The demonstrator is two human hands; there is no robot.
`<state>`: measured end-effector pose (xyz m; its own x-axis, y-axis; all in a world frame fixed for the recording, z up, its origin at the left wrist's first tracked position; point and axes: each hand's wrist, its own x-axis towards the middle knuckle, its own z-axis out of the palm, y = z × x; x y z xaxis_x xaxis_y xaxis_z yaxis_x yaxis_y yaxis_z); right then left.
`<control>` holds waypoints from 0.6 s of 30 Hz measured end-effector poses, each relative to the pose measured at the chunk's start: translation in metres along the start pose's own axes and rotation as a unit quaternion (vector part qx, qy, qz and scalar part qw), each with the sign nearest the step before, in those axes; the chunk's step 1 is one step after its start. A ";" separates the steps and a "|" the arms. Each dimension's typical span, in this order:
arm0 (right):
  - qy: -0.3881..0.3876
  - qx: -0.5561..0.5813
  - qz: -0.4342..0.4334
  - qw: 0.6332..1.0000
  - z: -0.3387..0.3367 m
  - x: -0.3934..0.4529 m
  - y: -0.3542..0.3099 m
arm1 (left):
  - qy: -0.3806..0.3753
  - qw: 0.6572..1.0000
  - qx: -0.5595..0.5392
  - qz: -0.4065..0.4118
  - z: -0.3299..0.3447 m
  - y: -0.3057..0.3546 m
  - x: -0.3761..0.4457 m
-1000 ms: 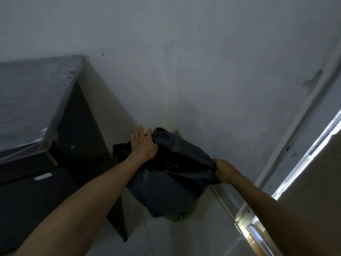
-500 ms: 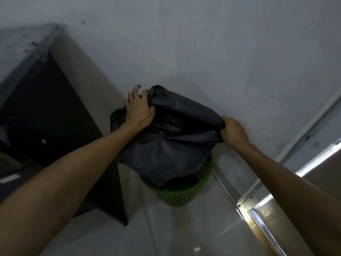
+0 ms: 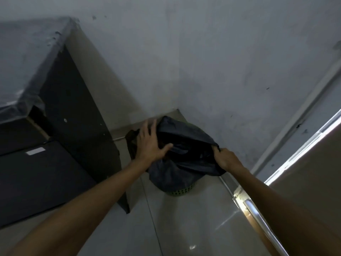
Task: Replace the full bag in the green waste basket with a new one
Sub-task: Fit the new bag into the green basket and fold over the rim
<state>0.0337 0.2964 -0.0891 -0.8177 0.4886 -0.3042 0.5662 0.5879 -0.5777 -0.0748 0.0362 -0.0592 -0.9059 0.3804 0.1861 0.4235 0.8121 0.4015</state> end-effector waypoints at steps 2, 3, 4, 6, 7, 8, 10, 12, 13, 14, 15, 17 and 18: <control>0.029 0.037 0.034 0.998 -0.002 0.002 -0.007 | -0.031 0.996 -0.057 0.069 0.007 0.006 -0.022; 0.043 0.045 0.048 0.997 -0.004 0.005 -0.010 | -0.058 0.991 -0.078 0.093 0.011 0.004 -0.031; 0.055 0.047 0.056 0.996 -0.006 0.008 -0.011 | -0.086 0.985 -0.086 0.122 0.013 0.001 -0.040; 0.080 0.036 0.063 0.994 -0.011 0.012 -0.010 | -0.133 0.972 -0.029 0.193 0.017 -0.011 -0.055; 0.099 0.025 0.058 0.993 -0.013 0.011 -0.008 | -0.153 0.963 0.022 0.219 0.020 -0.019 -0.063; 0.139 0.001 0.040 0.990 -0.015 0.013 -0.005 | -0.169 0.955 0.068 0.235 0.024 -0.027 -0.068; 0.229 -0.088 -0.029 0.969 -0.019 0.012 0.000 | -0.198 0.940 0.124 0.247 0.031 -0.041 -0.075; 0.300 -0.171 -0.142 0.928 -0.020 0.010 -0.005 | -0.212 0.928 0.158 0.264 0.034 -0.054 -0.078; 0.321 -0.186 -0.217 0.903 -0.018 0.005 -0.012 | -0.215 0.924 0.165 0.270 0.035 -0.059 -0.077; 0.319 -0.198 -0.298 0.877 -0.013 -0.003 -0.019 | -0.217 0.923 0.166 0.271 0.036 -0.063 -0.076; 0.283 -0.215 -0.370 0.858 -0.003 -0.012 -0.024 | -0.216 0.925 0.163 0.268 0.036 -0.065 -0.075; 0.133 -0.275 -0.423 0.853 0.019 -0.031 -0.032 | -0.213 0.932 0.146 0.255 0.037 -0.066 -0.072; 0.063 -0.322 -0.415 0.848 0.029 -0.036 -0.033 | -0.215 0.939 0.127 0.236 0.036 -0.064 -0.071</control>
<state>0.0416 0.2407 -0.0813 -0.9678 -0.2250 0.1128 -0.2272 0.9738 -0.0069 -0.0378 -0.0269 -0.1308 -0.5553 0.8240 -0.1124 0.8143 0.5661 0.1279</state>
